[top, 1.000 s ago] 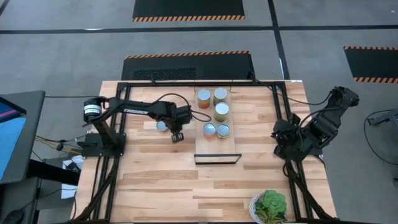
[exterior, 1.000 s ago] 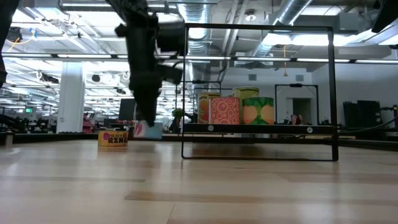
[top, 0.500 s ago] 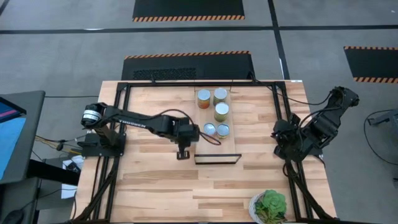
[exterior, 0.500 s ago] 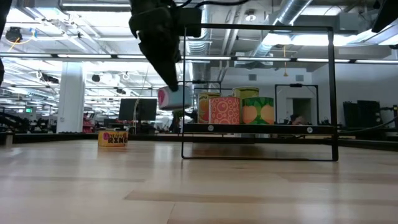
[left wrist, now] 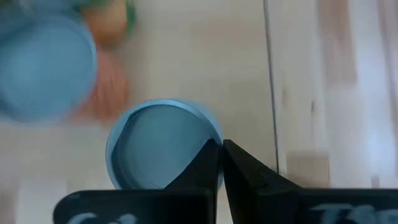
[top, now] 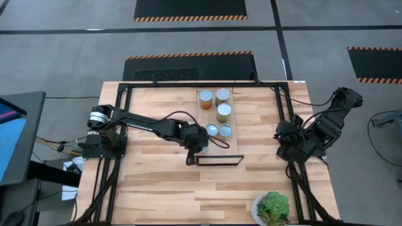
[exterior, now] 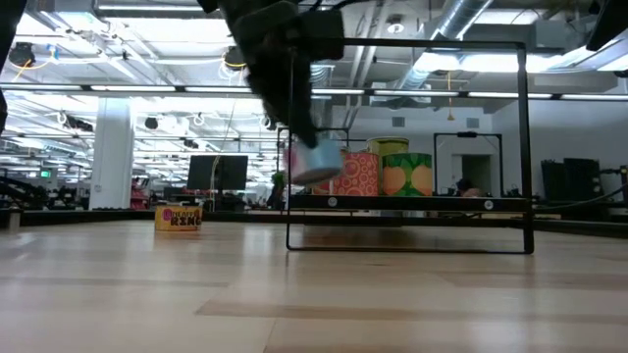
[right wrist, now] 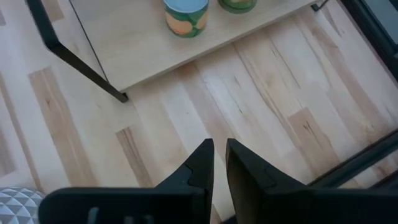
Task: Pick and place cans onto a shelf
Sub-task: Put the canned salmon on the shelf, then put the canned pineapple rings on the shelf
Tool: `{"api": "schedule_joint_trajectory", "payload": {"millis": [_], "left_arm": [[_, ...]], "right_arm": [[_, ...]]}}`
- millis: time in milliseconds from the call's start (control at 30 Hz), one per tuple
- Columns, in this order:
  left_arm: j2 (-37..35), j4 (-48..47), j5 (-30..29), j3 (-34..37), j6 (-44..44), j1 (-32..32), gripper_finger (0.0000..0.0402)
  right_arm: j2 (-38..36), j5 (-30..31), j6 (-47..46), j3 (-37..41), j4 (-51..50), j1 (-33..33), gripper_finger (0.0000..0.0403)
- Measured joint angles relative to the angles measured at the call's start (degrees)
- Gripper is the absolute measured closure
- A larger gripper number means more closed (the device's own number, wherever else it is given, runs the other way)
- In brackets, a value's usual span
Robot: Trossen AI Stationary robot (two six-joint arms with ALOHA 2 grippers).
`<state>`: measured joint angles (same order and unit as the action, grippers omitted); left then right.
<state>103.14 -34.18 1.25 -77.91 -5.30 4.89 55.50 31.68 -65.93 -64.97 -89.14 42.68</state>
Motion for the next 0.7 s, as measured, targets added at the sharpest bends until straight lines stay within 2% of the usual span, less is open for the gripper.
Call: {"api": "schedule_joint_trajectory", "payload": {"millis": [367, 700], "left_arm": [[1.12, 3.88, 3.94, -0.57, -1.38, 0.48, 0.0387], [1.11, 5.22, 4.46, -0.72, -1.38, 0.52, 0.0368]], "right_arm": [[0.00, -0.13, 0.39, -0.04, -0.44, 0.00, 0.0337], [-0.02, -0.13, 0.45, -0.04, -0.46, 0.00, 0.0337]]}}
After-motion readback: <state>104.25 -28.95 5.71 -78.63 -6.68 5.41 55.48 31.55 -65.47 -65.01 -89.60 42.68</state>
